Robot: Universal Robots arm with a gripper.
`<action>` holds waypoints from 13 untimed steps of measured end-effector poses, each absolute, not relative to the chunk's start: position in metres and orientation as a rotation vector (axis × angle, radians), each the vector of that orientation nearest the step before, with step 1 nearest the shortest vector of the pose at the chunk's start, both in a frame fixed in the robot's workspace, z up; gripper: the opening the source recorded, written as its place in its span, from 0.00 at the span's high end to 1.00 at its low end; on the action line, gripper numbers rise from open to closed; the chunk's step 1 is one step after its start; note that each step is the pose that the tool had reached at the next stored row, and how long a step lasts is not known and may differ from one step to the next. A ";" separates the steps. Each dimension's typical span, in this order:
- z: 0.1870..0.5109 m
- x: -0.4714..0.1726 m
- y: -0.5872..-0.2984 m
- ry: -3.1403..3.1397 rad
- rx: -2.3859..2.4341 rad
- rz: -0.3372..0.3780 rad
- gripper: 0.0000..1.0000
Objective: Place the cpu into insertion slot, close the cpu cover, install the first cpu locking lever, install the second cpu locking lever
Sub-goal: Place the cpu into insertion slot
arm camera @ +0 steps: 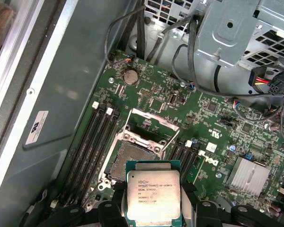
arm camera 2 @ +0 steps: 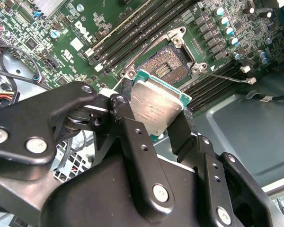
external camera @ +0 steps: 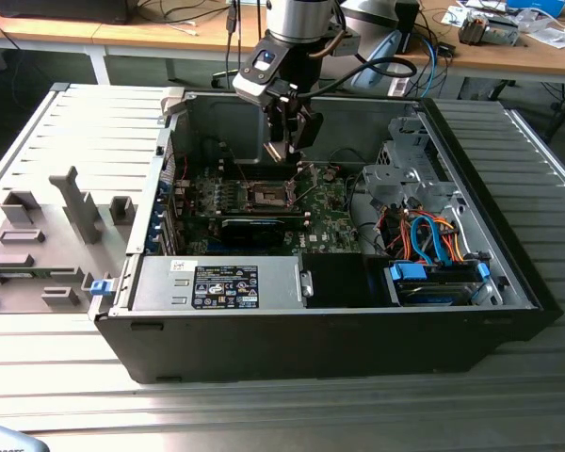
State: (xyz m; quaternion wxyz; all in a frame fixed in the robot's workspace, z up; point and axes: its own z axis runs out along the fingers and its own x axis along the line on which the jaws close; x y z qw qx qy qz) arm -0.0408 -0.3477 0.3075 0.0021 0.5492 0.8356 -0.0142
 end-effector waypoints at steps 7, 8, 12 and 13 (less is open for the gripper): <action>0.308 -0.041 -0.348 2.615 1.733 -0.045 0.45; 0.307 -0.041 -0.348 2.614 1.734 -0.045 0.45; 0.307 -0.041 -0.348 2.610 1.740 -0.046 0.45; 0.307 -0.041 -0.348 2.608 1.742 -0.046 0.45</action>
